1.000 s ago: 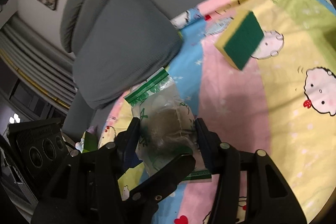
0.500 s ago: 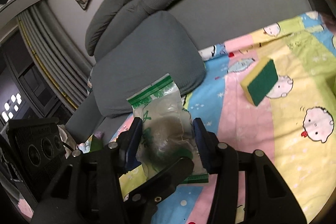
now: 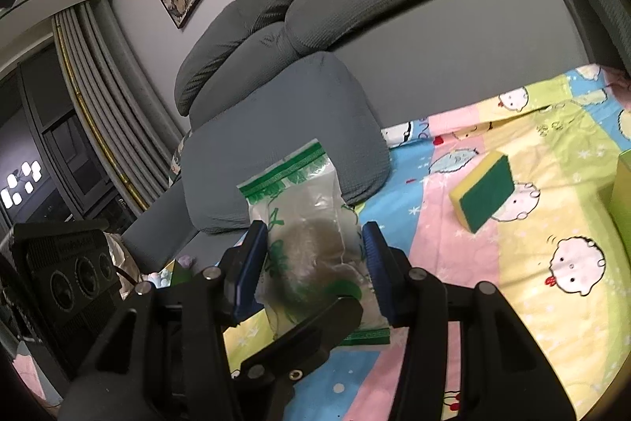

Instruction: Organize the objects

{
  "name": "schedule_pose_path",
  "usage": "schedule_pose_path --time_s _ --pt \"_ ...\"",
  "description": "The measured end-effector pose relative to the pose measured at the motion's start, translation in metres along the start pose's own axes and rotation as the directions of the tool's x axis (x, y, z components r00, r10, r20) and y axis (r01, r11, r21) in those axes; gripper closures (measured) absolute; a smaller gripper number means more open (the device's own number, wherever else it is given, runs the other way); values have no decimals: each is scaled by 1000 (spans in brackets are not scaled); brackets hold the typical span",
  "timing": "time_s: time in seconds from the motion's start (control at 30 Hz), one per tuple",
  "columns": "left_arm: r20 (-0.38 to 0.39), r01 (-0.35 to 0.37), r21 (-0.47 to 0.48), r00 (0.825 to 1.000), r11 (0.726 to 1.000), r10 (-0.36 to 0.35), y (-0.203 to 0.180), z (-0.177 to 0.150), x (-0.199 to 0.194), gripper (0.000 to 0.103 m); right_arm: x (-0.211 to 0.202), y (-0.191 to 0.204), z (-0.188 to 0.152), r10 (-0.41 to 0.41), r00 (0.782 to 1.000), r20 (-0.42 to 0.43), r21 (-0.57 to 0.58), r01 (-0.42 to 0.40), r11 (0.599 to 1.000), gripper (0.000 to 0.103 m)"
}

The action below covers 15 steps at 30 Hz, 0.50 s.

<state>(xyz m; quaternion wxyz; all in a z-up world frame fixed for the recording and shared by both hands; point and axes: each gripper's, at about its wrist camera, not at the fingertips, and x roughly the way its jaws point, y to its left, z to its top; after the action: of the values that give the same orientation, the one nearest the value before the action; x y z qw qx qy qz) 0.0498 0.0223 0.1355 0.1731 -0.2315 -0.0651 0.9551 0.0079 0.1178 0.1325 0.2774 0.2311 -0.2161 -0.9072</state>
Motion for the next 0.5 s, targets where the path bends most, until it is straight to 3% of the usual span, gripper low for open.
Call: schedule_pose_path --time_s 0.5 --pt "44 15 69 999 997 -19 -27 6 -4 39 -25 -5 5 -30 997 65 -9 31 999 55"
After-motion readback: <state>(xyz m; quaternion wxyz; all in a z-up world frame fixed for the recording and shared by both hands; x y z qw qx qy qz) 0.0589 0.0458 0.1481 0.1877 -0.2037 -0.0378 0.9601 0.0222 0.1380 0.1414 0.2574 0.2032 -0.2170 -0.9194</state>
